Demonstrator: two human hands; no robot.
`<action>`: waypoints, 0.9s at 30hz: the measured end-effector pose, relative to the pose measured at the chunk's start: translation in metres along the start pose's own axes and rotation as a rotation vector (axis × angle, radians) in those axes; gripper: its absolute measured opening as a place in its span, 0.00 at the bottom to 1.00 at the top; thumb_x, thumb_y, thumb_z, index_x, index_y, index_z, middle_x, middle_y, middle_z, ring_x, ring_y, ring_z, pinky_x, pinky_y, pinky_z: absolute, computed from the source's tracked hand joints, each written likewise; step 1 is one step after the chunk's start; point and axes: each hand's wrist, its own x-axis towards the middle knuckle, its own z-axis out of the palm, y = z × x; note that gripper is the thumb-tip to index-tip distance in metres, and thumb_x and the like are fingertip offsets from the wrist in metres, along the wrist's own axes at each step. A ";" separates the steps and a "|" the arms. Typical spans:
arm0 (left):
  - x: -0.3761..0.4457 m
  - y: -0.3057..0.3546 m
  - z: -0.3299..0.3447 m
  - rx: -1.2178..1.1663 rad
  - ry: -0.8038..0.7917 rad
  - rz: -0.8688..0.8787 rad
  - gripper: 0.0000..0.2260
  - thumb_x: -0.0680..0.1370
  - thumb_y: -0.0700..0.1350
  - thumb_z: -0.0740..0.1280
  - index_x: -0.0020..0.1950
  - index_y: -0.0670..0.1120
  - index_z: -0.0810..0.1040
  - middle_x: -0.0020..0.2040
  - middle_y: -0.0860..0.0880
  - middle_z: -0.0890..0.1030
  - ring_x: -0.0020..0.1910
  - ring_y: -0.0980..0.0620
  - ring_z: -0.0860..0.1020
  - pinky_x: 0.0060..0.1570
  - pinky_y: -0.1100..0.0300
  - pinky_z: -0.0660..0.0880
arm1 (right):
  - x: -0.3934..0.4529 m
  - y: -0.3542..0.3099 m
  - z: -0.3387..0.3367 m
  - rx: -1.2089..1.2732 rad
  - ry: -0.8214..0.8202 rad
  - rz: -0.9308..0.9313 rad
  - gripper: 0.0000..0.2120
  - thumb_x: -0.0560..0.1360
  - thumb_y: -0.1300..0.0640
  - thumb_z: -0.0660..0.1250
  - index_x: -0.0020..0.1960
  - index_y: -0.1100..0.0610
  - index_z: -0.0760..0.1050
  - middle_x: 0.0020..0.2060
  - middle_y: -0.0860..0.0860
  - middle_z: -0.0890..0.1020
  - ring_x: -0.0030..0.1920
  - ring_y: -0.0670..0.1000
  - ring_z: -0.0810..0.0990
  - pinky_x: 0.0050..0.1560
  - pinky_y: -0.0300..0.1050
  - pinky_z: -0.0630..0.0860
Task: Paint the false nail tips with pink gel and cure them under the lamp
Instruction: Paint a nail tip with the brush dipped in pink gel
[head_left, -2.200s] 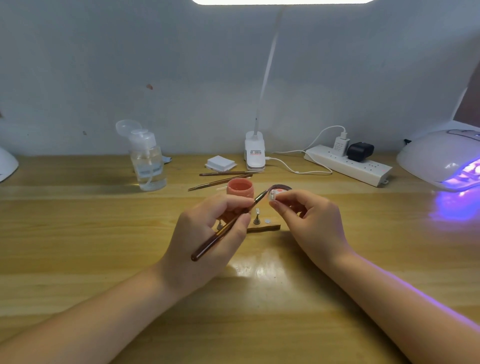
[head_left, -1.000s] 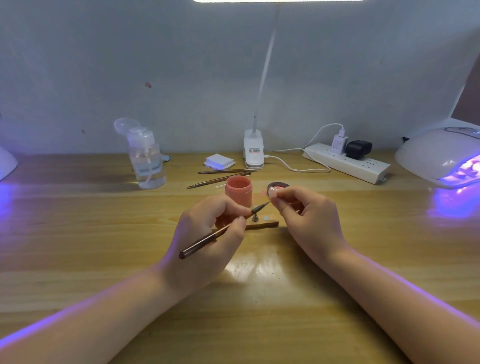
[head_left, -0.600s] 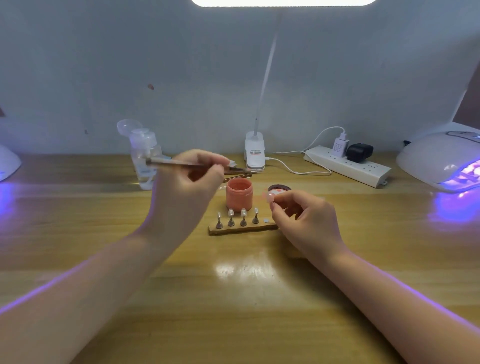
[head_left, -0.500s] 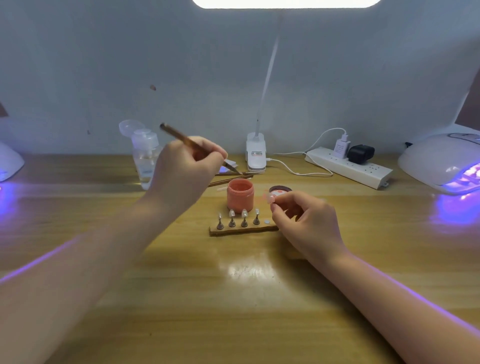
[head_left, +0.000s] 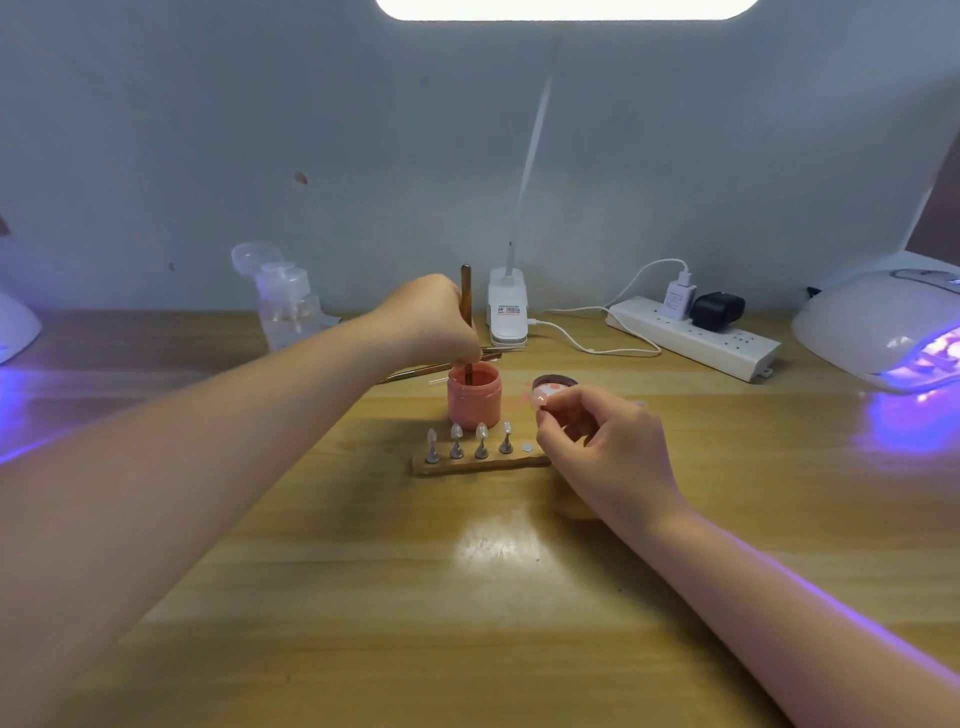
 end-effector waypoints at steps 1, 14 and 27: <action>-0.001 -0.001 0.000 -0.006 -0.007 -0.004 0.08 0.72 0.41 0.72 0.49 0.40 0.82 0.49 0.40 0.82 0.47 0.46 0.81 0.43 0.55 0.77 | 0.000 0.000 0.000 0.000 -0.001 0.000 0.05 0.70 0.62 0.72 0.41 0.52 0.82 0.31 0.44 0.82 0.32 0.43 0.78 0.34 0.33 0.71; -0.027 -0.035 -0.019 -0.852 0.237 -0.093 0.02 0.76 0.38 0.70 0.44 0.43 0.79 0.34 0.48 0.84 0.30 0.56 0.79 0.30 0.64 0.76 | 0.000 -0.001 -0.001 0.001 -0.033 -0.002 0.03 0.71 0.62 0.71 0.42 0.55 0.82 0.30 0.43 0.80 0.32 0.42 0.76 0.34 0.30 0.69; -0.104 -0.041 0.041 -0.779 0.487 0.339 0.03 0.75 0.46 0.69 0.43 0.50 0.82 0.37 0.49 0.84 0.35 0.47 0.82 0.37 0.48 0.81 | -0.001 -0.002 -0.003 0.032 -0.046 -0.056 0.05 0.73 0.63 0.71 0.49 0.57 0.83 0.36 0.47 0.83 0.39 0.44 0.79 0.38 0.37 0.76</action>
